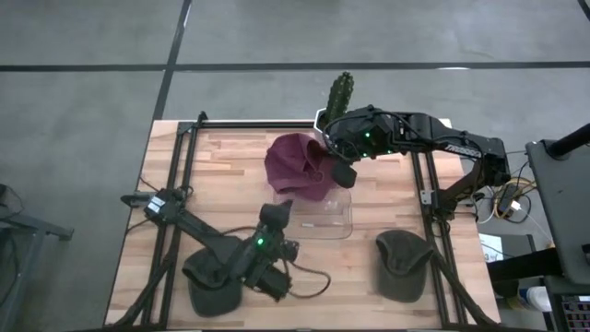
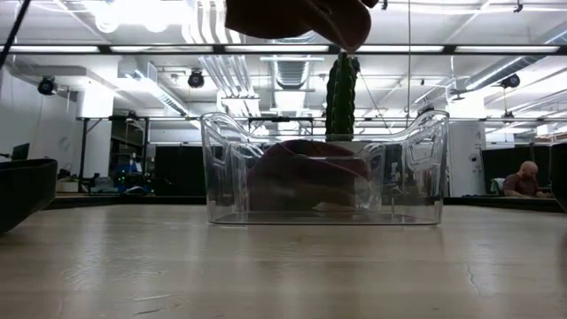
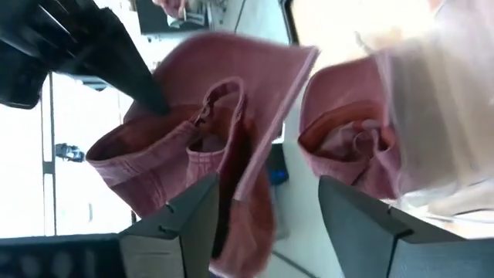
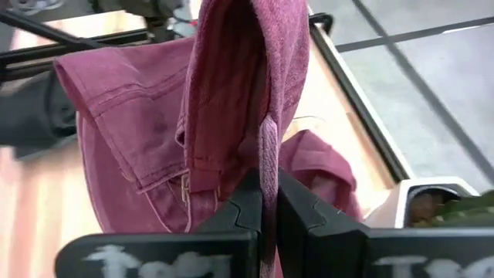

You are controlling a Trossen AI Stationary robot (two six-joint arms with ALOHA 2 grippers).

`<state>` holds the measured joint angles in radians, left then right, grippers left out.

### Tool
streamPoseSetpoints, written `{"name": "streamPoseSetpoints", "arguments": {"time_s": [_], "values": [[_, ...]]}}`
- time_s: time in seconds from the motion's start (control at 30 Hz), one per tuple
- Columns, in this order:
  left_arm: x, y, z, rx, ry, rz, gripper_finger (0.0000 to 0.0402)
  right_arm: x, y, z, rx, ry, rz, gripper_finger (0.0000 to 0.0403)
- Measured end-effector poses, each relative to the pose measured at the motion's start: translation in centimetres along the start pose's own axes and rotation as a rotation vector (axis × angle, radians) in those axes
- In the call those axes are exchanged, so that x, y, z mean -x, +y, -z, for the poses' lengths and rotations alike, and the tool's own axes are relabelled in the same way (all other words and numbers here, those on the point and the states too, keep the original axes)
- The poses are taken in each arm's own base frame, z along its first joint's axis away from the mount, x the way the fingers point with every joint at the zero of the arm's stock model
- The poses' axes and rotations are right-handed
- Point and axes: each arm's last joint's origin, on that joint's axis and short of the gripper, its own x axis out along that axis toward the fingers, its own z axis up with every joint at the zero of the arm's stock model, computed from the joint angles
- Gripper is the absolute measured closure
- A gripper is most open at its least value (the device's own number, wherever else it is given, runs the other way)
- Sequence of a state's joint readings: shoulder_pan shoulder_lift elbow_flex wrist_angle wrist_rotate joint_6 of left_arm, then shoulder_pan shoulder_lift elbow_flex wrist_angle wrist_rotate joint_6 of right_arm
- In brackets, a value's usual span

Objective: Pick & Place hat
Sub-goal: Put the red cap into the top transparent bin

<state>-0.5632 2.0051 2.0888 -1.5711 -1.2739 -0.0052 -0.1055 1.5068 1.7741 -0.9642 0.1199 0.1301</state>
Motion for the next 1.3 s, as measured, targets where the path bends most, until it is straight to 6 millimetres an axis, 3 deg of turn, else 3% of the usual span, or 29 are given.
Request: {"name": "streamPoseSetpoints", "arguments": {"time_s": [0.13,0.37,0.6,0.8,0.9,1.03,1.17,1.3], "values": [[2.4,-0.1,0.2,0.111,-0.063,0.01,0.0184,0.6,-0.3,-0.1,-0.004,-0.026,0.078,0.0394],[5.5,0.5,1.5,0.492,-0.112,0.179,0.0184,2.4,-1.0,-0.4,0.015,-0.116,0.247,0.0394],[5.4,0.9,4.4,0.906,-0.03,0.268,0.0184,4.8,-1.3,-1.0,0.126,-0.219,0.398,0.0394],[4.7,0.4,8.1,1.203,0.04,0.259,0.0184,6.9,-1.7,-1.0,0.118,-0.286,0.391,0.0393],[4.3,0.2,10.2,1.36,0.072,0.252,0.0184,7.6,-2.2,-0.9,0.132,-0.299,0.263,0.0393],[3.9,0.0,12.6,1.551,0.1,0.248,0.0184,8.2,-2.7,-0.9,0.236,-0.323,-0.083,0.0393],[3.5,-0.7,14.1,1.63,0.09,0.272,0.0184,8.2,-3.6,-0.9,0.265,-0.343,-0.46,0.0392],[3.1,-1.6,14.9,1.673,0.067,0.304,0.0184,7.4,-5.0,-1.0,0.187,-0.317,-0.668,0.0392]]}}
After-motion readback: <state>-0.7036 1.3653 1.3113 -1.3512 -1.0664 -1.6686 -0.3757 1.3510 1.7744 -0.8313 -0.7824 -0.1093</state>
